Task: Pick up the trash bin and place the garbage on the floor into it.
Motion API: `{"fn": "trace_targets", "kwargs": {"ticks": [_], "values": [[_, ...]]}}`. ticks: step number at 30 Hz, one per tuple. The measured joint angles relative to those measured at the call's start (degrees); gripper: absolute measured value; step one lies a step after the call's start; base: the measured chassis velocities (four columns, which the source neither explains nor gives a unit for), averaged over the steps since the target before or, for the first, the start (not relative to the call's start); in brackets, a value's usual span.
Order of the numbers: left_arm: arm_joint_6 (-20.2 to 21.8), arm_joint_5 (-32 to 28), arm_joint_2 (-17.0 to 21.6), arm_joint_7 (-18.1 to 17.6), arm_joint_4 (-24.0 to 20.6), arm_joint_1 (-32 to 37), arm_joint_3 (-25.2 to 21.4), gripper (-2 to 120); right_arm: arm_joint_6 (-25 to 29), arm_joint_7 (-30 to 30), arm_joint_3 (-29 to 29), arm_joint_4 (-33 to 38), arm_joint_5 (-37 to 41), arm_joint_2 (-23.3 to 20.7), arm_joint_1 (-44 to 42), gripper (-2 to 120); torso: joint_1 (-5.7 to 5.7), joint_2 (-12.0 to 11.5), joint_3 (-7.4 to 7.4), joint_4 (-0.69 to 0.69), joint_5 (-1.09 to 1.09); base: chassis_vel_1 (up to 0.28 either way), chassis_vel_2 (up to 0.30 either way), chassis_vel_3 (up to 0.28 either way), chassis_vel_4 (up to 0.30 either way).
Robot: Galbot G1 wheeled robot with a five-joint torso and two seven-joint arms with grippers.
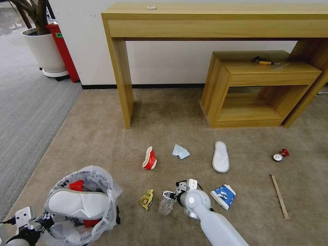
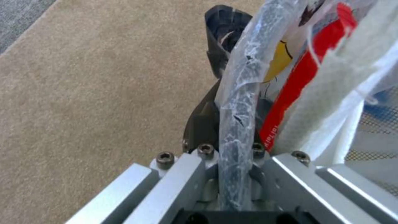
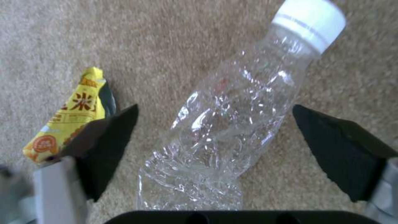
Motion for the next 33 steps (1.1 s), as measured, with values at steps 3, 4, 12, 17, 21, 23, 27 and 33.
{"fn": "trace_targets", "kwargs": {"ticks": [3,4,12,17,21,23,27,33], "values": [[0.0,0.3,0.0,0.4,0.0,-0.1,0.0,0,0.1,-0.2,0.3,-0.8,-0.1,0.3,0.1,81,0.00,0.0,0.00,0.00,0.00,0.000,0.000,0.000,0.000],[0.0,0.4,0.0,0.6,0.0,-0.1,0.1,0,0.2,-0.3,0.5,-1.4,-0.1,0.5,0.2,74,0.00,0.0,0.00,0.00,0.00,0.000,0.000,0.000,0.000],[0.0,0.6,0.2,1.0,0.0,-0.1,0.2,0,0.7,-1.8,1.4,-3.9,-1.2,1.3,0.8,46,0.00,0.0,-0.01,-0.01,-0.02,0.000,0.000,0.000,0.000],[0.0,0.6,0.3,1.1,0.0,-0.1,0.1,0,1.3,-2.4,1.5,-4.5,-2.2,1.6,0.9,34,0.00,0.0,-0.01,-0.01,-0.01,0.000,0.000,0.000,0.000],[0.0,0.6,0.3,1.1,-0.1,-0.1,0.1,0,1.8,-2.8,1.2,-4.3,-3.4,1.6,0.8,24,0.00,0.0,-0.01,0.00,0.00,0.000,0.000,0.000,0.000],[0.0,0.5,0.3,1.1,-0.1,-0.1,0.1,0,2.2,-3.2,1.1,-3.6,-4.7,1.5,0.6,20,0.00,0.0,0.00,0.00,0.01,0.000,0.000,0.000,0.000],[0.0,0.4,0.2,1.0,-0.6,0.0,0.1,0,4.5,-6.5,2.5,1.4,-11.1,-0.4,-0.3,8,0.01,0.0,0.01,0.01,0.01,0.000,0.000,0.000,0.000],[0.0,0.2,0.2,0.3,-1.2,-0.1,0.8,0,5.8,-11.5,4.5,11.7,-15.9,-4.5,-0.4,3,0.01,0.0,0.01,-0.01,0.01,0.000,0.000,0.000,0.000]]}}
